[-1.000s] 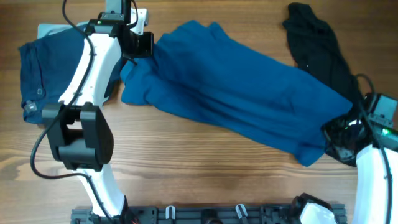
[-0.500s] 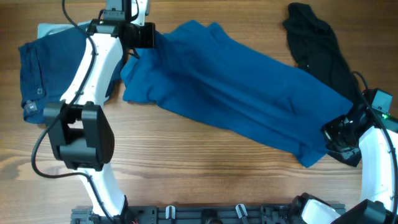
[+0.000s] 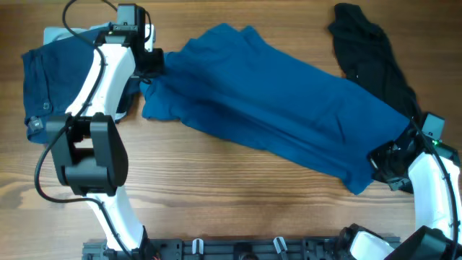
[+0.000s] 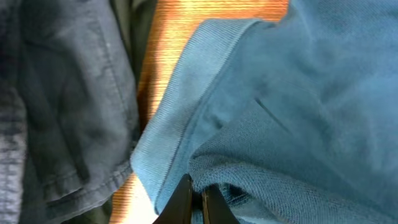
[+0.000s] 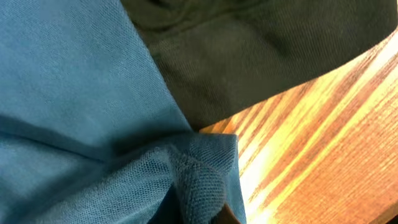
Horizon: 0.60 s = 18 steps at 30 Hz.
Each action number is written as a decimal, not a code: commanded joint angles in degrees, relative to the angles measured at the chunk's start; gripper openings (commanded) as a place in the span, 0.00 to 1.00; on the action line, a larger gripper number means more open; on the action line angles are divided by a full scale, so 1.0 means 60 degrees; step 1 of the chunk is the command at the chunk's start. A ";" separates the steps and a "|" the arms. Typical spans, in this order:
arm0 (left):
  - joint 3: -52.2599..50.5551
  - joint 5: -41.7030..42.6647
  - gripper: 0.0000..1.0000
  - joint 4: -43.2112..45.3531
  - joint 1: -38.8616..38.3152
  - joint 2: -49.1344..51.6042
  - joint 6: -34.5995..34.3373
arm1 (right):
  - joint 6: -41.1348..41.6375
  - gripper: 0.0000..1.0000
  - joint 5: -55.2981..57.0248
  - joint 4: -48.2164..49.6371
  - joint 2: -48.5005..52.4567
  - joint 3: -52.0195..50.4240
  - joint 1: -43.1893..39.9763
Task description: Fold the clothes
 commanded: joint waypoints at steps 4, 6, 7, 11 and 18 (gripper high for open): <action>-0.0058 -0.0015 0.30 -0.0142 0.0007 0.0102 -0.0226 | -0.0419 0.39 0.0204 0.0168 0.0047 -0.0025 -0.0051; -0.0058 -0.0018 0.50 -0.0233 -0.0007 0.0102 -0.0226 | -0.0455 0.54 0.0157 0.0175 0.0047 -0.0025 -0.0051; -0.0058 -0.0018 0.56 -0.0266 -0.0007 0.0102 -0.0222 | -0.0466 0.57 0.0029 0.0237 0.0047 -0.0025 -0.0051; 0.0036 -0.0025 0.66 -0.0248 -0.0007 0.0029 -0.0186 | -0.0874 0.61 -0.0659 0.0412 0.0044 0.0346 -0.0051; 0.1319 0.0299 1.00 0.0047 -0.0062 -0.1344 -0.0164 | -0.2390 0.69 -0.2113 -0.0495 -0.0102 0.3191 -0.0047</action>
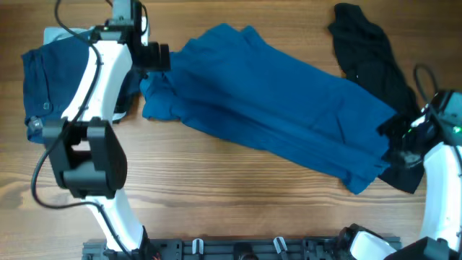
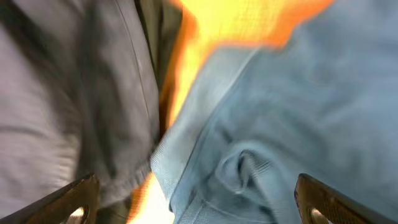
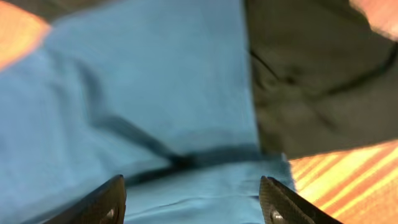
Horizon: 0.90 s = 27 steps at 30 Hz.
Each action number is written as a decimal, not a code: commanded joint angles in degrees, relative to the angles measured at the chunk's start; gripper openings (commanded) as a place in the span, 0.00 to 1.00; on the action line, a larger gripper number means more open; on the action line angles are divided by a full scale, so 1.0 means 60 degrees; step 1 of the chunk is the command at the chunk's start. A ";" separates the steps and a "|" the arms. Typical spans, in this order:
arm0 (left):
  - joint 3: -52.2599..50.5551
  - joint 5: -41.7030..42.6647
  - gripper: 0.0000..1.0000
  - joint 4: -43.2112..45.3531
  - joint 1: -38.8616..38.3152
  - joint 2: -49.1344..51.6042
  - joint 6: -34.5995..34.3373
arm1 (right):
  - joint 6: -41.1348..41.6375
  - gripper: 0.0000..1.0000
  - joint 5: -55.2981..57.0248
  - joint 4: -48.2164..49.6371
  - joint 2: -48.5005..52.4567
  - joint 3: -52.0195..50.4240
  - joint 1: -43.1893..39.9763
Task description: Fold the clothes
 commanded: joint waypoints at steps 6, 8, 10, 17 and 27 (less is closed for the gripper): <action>0.2025 0.2204 1.00 0.1031 -0.1464 -0.0816 0.1541 | -0.2022 0.68 -0.1523 -0.2102 -0.0106 0.2943 -0.0036; 0.2896 0.2109 1.00 0.1133 -0.1865 -0.0160 0.1610 | -0.2109 0.69 -0.1512 -0.2255 -0.0106 0.3435 -0.0036; 0.3614 0.2109 1.00 0.1508 -0.1920 0.0586 0.1628 | -0.1927 0.69 -0.1472 -0.1891 0.0018 0.3461 -0.0036; 0.4233 0.2215 1.00 0.4182 -0.2018 0.3169 0.2025 | -0.2186 0.69 -0.1049 -0.1909 0.1038 0.3428 -0.0036; 0.4233 0.2798 0.98 0.5424 -0.2306 0.5399 0.2022 | -0.2178 0.69 -0.1049 -0.2091 0.1038 0.3424 -0.0036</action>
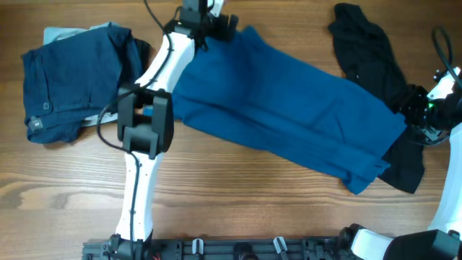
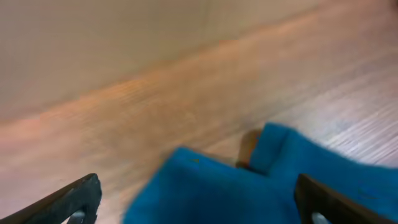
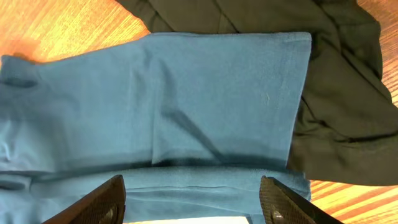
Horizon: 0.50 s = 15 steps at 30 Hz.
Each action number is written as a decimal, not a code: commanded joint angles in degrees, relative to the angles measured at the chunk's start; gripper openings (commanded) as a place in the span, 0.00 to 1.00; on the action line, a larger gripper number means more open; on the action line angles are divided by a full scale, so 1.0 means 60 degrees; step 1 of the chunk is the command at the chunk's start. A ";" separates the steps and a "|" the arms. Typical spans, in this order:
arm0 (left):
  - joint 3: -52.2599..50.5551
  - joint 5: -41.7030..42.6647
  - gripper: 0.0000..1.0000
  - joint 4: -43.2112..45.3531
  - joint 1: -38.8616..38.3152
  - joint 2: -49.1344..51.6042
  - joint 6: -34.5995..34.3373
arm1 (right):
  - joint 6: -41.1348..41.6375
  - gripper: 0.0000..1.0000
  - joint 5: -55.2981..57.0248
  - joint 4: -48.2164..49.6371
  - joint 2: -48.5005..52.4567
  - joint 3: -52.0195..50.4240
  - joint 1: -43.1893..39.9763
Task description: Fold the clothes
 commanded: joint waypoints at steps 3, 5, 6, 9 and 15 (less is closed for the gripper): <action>0.0127 0.0364 0.96 -0.0459 -0.0233 0.0466 0.0157 | -0.0186 0.70 0.0160 0.0033 -0.0007 0.0124 -0.0036; 0.0127 0.0350 0.95 -0.0637 -0.0295 0.0484 0.0153 | -0.0193 0.70 0.0164 0.0029 -0.0007 0.0124 -0.0036; 0.0127 0.0299 0.93 -0.0780 -0.0313 0.0484 0.0153 | -0.0197 0.70 0.0164 0.0029 -0.0007 0.0124 -0.0036; 0.0127 0.0153 0.78 -0.1377 -0.0313 0.0583 0.0200 | -0.0197 0.70 0.0164 0.0033 -0.0007 0.0124 -0.0036; 0.0127 -0.1647 0.06 -0.1963 -0.0306 0.0193 0.0109 | -0.0186 0.71 0.0160 0.0138 -0.0007 0.0124 -0.0036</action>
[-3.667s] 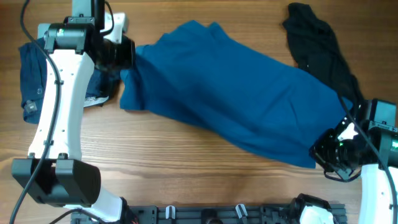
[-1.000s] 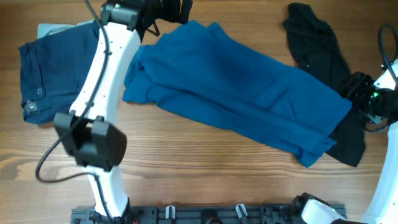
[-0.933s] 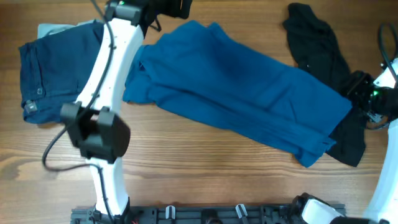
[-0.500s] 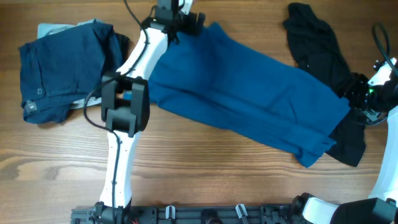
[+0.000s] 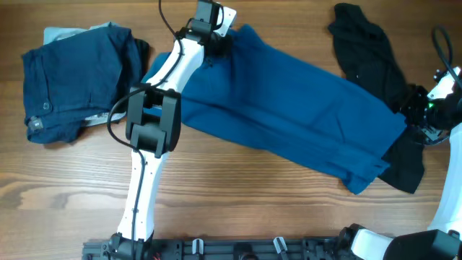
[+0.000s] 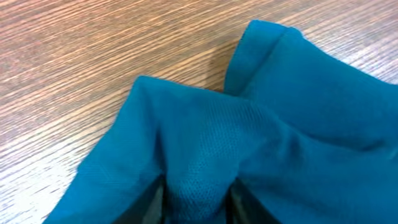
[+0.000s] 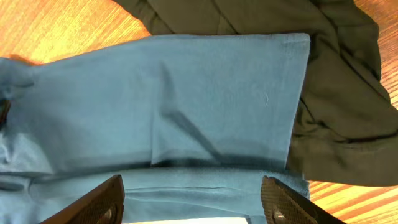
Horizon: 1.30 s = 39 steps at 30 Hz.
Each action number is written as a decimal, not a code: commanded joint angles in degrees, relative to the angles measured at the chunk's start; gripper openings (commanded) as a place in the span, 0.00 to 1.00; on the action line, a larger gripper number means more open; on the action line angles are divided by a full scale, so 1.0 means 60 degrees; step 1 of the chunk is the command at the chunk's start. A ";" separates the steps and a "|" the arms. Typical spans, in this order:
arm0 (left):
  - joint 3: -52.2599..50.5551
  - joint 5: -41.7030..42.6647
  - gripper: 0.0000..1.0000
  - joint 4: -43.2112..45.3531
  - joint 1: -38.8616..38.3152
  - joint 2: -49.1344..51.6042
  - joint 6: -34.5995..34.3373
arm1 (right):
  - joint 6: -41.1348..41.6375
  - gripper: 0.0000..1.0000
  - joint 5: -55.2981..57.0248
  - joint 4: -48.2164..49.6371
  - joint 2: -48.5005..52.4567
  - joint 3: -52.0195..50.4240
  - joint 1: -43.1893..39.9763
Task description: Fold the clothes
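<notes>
A blue shirt [image 5: 289,108] lies spread in a slant across the wooden table [image 5: 216,195]. At the shirt's far left corner my left gripper [image 5: 216,42] is shut on the cloth. In the left wrist view a bunched fold of the blue shirt [image 6: 280,112] sits pinched in the left gripper [image 6: 194,202]. My right gripper [image 5: 420,114] hangs open at the shirt's right end. Seen from the right wrist, the right gripper [image 7: 193,205] is wide open above the blue shirt [image 7: 186,93], with nothing between its fingers.
A black garment [image 5: 368,50] lies crumpled along the right side, partly under the shirt's right end, and shows as dark cloth [image 7: 336,93] in the right wrist view. Dark navy trousers [image 5: 65,72] lie piled at the far left on a pale cloth [image 5: 61,32].
My left gripper stood wide open above the shirt's far corner; it is now lower and shut on a fold of that corner. The right gripper has not moved and stays open.
Both grippers were shut on the blue shirt, the left at its left end by the trousers, the right at its lower right end. Then both were open. Then the left was over the shirt's far corner, the right raised at the right end. Now the left grips that corner.
</notes>
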 commanded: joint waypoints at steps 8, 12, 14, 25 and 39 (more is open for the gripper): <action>0.0117 -0.3209 0.04 -0.3789 0.0375 -0.1712 -0.1209 | -0.0189 0.74 0.0117 0.0350 0.0018 0.0120 -0.0011; 0.0117 -0.3235 0.04 -0.3923 0.1220 -0.1738 -0.1694 | -0.0306 0.74 -0.0229 0.0790 0.0044 0.0069 0.0222; 0.0117 -0.3231 0.04 -0.3789 0.1585 -0.1734 -0.1690 | -0.0302 0.74 -0.0226 0.0929 0.0219 0.0066 0.0637; 0.0120 -0.2816 0.63 -0.1854 0.1217 -0.2415 -0.0772 | -0.0189 0.75 -0.0226 0.1217 0.1563 0.0069 0.1628; 0.0117 -0.0936 0.81 -0.0634 0.2113 -0.0758 0.0018 | -0.0426 0.75 -0.0229 0.1111 0.1563 0.0069 0.1650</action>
